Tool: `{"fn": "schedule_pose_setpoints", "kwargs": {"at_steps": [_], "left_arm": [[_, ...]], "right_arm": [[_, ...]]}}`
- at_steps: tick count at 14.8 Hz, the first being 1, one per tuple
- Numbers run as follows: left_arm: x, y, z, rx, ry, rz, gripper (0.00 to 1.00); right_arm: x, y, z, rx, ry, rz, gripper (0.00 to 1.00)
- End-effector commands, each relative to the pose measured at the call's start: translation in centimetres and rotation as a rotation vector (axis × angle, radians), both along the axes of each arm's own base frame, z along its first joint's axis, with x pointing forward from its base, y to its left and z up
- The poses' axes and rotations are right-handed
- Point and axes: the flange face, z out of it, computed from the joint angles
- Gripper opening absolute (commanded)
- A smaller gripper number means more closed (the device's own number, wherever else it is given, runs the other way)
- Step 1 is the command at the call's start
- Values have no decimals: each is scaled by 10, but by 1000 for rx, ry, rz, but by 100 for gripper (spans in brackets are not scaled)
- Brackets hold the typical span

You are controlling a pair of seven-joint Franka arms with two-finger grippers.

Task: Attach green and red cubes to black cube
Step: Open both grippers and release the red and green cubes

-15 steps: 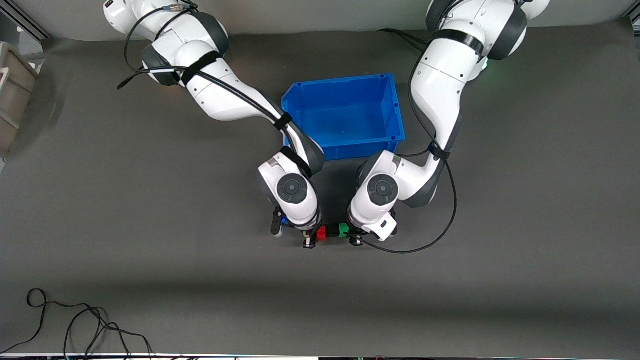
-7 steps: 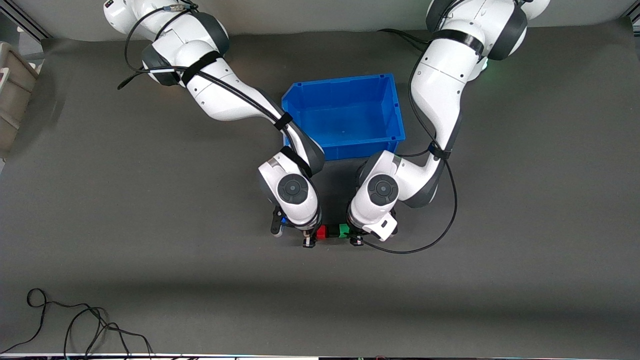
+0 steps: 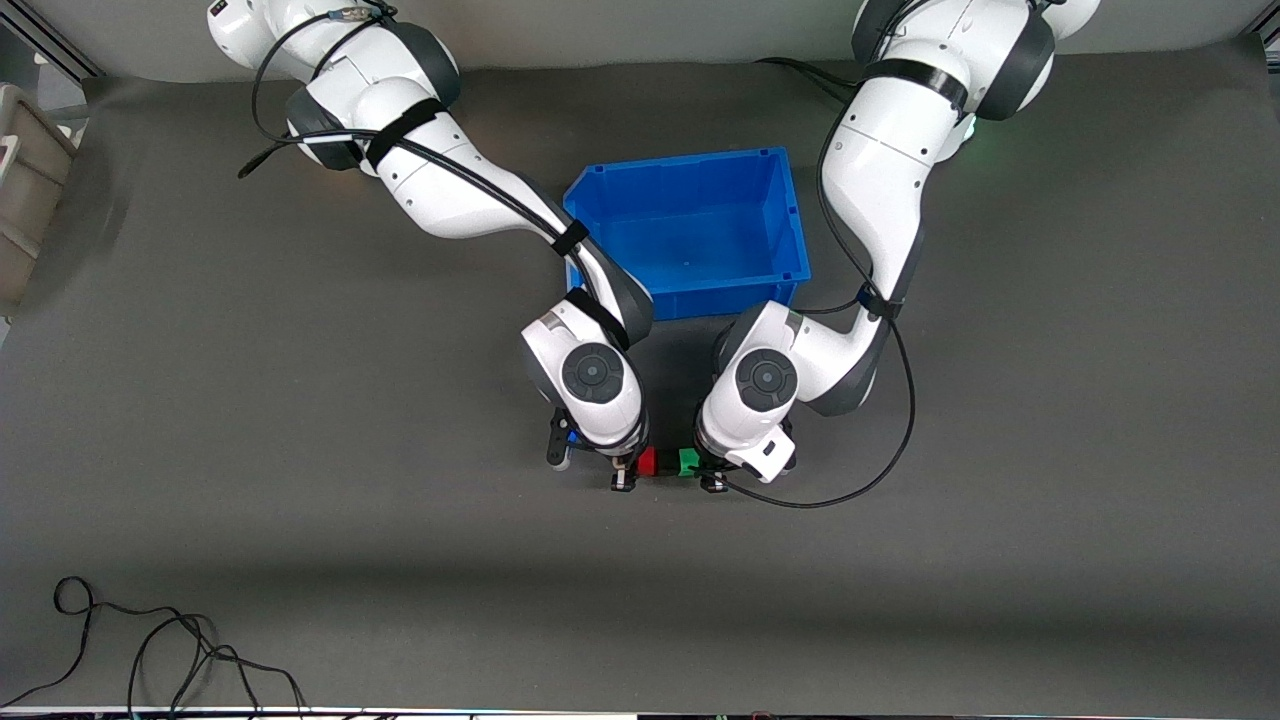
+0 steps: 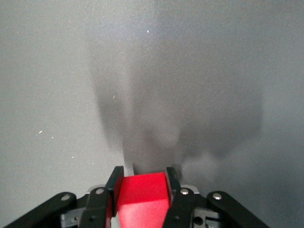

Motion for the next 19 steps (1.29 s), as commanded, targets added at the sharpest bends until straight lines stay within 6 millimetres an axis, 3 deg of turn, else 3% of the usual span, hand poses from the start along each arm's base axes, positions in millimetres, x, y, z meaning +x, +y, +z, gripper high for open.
{"fn": "schedule_pose_setpoints", "kwargs": {"at_steps": [1,4,5,6,9,12,14,15,17,19], "left_arm": [[2,-2,8,10,-22,15,100],[6,2,16,7,-29,13,100],[6,3,18,9,-25,12,100],[10,5,28,10,-35,6,100],[30,47,54,61,-8,-40,100],[38,79,79,89,29,-175,100],[44,113,94,108,83,-255,100],[47,131,101,113,109,-307,100],[51,169,120,112,134,-420,100],[49,216,153,98,127,-583,100]], "right_arm": [[-4,4,12,-27,0,-11,0],[-1,2,14,-14,6,-24,0],[0,0,14,-21,1,-21,39],[1,-1,13,-29,-5,-15,99],[3,-2,20,-35,-20,17,100],[8,0,67,1,-51,45,100],[14,-18,96,0,1,77,100],[17,-26,130,38,19,128,100],[26,-62,197,122,68,202,100],[25,-98,255,130,89,296,100]]}}
